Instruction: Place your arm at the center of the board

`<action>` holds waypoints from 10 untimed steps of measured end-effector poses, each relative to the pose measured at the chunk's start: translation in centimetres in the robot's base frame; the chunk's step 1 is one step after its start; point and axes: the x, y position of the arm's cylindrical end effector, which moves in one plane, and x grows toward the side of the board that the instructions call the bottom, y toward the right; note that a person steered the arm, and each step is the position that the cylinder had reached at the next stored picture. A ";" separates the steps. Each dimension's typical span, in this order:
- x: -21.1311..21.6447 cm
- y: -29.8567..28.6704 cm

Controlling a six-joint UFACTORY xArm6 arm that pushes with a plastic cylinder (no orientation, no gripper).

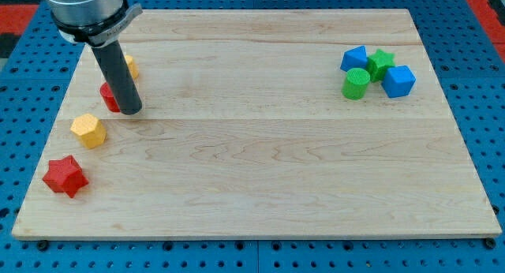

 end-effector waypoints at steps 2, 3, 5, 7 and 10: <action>-0.7 1.8; -0.8 2.3; -0.9 2.3; -0.9 3.3; -0.4 10.5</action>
